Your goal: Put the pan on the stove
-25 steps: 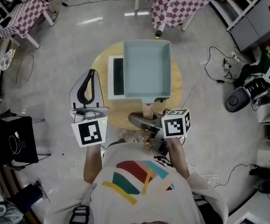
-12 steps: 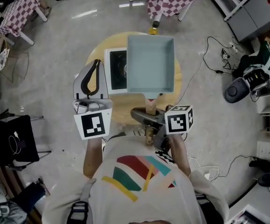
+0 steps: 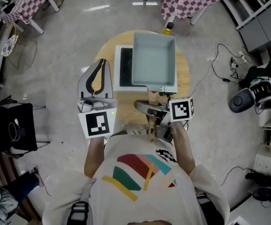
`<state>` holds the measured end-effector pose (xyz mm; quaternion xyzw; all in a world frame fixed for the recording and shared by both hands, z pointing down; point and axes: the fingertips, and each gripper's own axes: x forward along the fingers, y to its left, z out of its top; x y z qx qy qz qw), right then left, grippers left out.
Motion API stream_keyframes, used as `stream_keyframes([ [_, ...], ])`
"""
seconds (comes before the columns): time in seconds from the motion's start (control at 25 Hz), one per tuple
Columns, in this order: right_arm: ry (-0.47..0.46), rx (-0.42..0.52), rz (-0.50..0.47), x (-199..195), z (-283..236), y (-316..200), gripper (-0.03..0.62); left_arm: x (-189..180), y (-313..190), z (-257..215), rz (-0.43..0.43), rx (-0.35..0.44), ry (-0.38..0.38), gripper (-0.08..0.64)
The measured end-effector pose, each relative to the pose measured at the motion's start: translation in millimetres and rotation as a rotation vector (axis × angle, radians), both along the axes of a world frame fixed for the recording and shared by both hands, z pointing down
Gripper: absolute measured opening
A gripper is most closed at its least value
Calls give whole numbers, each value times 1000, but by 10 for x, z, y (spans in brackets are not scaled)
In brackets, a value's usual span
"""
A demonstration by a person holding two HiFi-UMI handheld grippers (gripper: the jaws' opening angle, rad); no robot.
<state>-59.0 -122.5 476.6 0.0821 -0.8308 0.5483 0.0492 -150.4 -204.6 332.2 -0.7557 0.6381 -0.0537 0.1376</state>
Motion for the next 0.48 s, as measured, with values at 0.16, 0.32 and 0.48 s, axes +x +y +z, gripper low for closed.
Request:
stream_keyframes([
  [0.16, 11, -66, -15, -76, 163, -11, 41, -115, 73, 31, -37, -10, 13, 8],
  [0.32, 27, -65, -42, -143, 248, -103, 41, -215, 79, 52, -69, -23, 18, 8],
  [0.48, 44, -173, -17, -168, 377, -209, 41, -289, 60, 39, -94, -28, 18, 8],
])
